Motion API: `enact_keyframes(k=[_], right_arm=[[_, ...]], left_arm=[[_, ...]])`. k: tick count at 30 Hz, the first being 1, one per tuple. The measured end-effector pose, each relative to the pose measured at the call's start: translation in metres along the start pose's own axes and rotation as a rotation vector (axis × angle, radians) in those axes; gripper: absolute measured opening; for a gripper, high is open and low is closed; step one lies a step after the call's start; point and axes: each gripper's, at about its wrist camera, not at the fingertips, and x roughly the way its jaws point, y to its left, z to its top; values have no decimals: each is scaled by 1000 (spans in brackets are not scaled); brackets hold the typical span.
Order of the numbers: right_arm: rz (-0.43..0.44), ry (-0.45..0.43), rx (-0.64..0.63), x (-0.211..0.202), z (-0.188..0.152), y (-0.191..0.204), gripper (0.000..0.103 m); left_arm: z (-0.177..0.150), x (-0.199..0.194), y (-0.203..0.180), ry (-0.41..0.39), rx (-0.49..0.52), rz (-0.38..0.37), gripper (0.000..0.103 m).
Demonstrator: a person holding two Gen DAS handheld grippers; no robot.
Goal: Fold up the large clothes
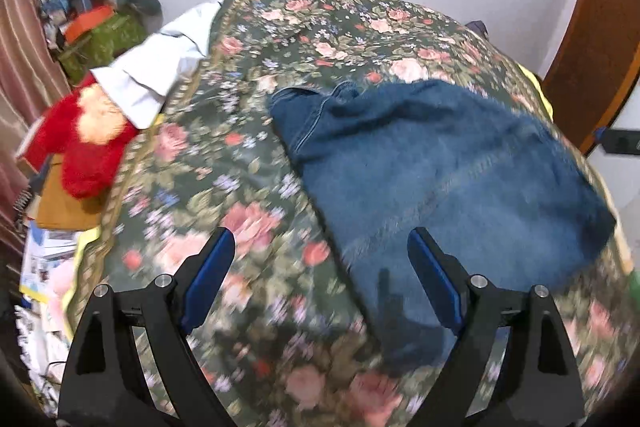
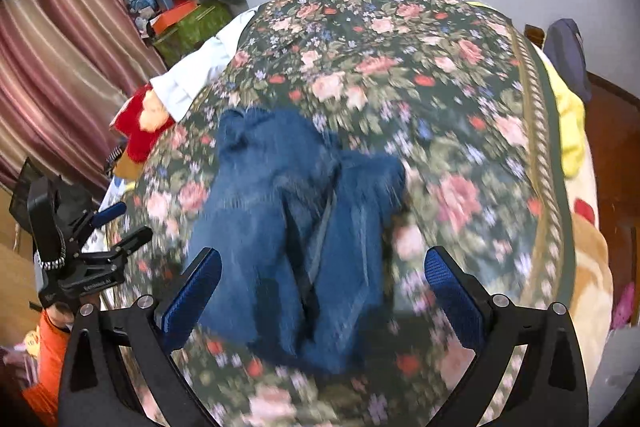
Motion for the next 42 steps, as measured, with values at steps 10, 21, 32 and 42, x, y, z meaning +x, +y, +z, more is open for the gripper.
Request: enact_keyframes(k=[10, 21, 32, 42], right_arm=[[-72, 187, -53, 108, 42, -18, 102], [67, 220, 87, 79, 15, -45, 103], [331, 329, 333, 105, -22, -80, 103], [258, 375, 143, 115, 1, -40, 103]], left_arm=[[11, 78, -48, 94, 93, -43, 90], [-21, 42, -3, 94, 48, -25, 90], [-49, 80, 42, 222, -391, -461, 91], [-27, 95, 14, 205, -303, -490, 98]])
